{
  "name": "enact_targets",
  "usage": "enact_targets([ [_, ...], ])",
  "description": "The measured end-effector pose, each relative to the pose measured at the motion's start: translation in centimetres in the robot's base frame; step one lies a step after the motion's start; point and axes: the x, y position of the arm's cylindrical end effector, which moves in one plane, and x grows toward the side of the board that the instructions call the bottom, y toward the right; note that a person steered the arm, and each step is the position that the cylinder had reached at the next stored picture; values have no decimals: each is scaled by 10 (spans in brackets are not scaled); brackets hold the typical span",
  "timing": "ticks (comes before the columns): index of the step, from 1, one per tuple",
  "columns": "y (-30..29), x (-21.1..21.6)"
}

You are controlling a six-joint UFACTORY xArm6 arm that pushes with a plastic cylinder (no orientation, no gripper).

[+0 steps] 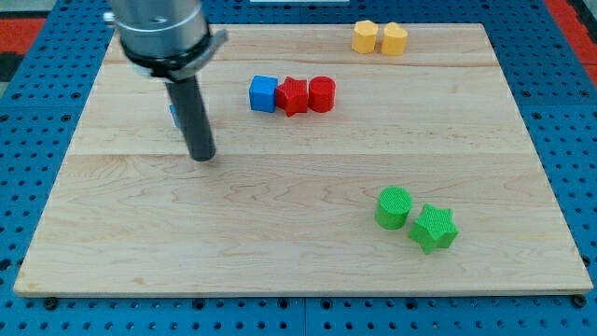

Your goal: Place the blue triangle towards the left side of the board

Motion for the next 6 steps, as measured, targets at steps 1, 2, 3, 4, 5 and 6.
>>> enact_targets([
  [1,-7,-17],
  [2,-24,-51],
  [3,-50,-68],
  [4,-42,-54],
  [5,-86,-26],
  [6,-122,-51],
])
